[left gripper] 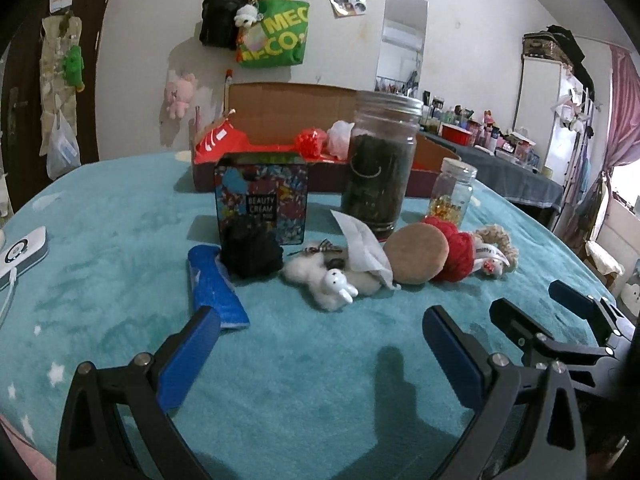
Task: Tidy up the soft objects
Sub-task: 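Withdraw both tools from the box back toward the remaining soft items, then grasp the black fuzzy ball with the left tool while the right tool grasps the beige crocheted scrunchie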
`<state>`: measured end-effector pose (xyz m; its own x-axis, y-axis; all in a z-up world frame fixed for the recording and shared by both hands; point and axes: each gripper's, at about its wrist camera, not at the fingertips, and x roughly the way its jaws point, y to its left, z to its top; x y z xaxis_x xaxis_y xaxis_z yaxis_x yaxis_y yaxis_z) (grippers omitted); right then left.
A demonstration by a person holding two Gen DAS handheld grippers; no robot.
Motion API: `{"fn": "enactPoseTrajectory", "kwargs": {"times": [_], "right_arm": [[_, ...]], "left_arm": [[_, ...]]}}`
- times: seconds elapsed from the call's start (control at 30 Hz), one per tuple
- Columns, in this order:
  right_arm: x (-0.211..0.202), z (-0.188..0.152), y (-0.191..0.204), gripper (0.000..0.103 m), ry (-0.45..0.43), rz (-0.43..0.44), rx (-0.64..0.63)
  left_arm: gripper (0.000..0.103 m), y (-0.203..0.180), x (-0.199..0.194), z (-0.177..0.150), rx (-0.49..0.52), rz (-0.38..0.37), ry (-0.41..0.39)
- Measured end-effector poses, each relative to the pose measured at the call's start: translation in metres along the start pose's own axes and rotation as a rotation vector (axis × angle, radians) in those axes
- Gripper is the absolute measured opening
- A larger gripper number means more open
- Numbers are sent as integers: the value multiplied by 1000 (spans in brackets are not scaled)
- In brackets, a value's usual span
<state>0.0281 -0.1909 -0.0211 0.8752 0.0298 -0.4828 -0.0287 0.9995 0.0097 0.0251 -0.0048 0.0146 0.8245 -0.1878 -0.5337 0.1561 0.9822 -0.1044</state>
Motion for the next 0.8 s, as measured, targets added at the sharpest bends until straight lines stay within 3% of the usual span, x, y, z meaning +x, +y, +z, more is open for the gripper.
{"fn": "enactPoseTrajectory", "kwargs": {"times": [0.47,0.8], "right_arm": [[8,16,-16,103,61,-9,14],[15,34,-33,103,78,-26,2]], "left_arm": [[103,32,1,27,-13,21,56],[102,47,7,49,53,45,68]]}}
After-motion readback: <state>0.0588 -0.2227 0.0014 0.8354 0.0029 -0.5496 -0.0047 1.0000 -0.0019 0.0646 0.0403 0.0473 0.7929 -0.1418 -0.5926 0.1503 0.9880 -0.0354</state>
